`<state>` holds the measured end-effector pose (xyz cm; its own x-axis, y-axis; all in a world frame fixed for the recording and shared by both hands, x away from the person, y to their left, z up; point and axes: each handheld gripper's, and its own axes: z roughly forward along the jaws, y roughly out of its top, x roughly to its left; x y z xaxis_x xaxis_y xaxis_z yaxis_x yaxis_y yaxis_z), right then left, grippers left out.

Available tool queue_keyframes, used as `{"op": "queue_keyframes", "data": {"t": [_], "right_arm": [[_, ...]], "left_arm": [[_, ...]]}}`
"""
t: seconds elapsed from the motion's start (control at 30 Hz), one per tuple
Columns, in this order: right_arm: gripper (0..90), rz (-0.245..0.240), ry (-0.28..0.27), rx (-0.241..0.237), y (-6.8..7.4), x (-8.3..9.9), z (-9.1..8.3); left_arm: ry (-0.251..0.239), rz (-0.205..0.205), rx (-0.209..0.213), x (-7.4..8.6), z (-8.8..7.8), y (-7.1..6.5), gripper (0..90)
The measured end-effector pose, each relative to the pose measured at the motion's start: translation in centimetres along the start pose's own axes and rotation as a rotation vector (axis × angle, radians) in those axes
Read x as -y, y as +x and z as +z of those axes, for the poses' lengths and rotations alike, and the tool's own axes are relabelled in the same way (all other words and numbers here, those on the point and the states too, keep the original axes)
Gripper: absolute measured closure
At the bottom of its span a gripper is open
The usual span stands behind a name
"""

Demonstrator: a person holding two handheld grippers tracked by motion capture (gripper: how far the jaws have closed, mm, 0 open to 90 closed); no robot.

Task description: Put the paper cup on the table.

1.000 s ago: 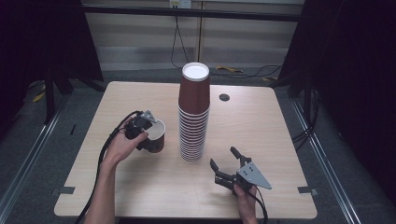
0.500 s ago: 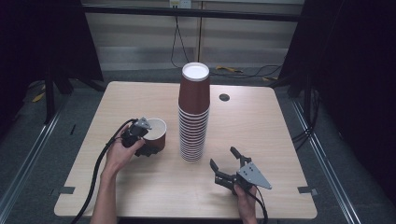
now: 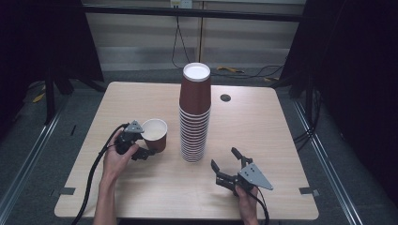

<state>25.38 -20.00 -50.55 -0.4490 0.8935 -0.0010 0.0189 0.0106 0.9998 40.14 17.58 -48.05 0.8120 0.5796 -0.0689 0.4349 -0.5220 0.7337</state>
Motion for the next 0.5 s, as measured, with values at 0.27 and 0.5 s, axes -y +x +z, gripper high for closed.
{"op": "queue_keyframes", "data": {"t": [0.27, 0.5], "right_arm": [[13.4, 0.000, 0.000, -0.001, 0.0, 0.0, 0.0], [13.3, 0.000, 0.000, -0.002, 0.0, 0.0, 0.0]], "left_arm": [[-0.112, -0.008, -0.013, 1.5, -1.4, -0.9, 18.6], [-0.216, -0.040, -0.031, 2.4, -2.3, -2.3, 16.3]]}}
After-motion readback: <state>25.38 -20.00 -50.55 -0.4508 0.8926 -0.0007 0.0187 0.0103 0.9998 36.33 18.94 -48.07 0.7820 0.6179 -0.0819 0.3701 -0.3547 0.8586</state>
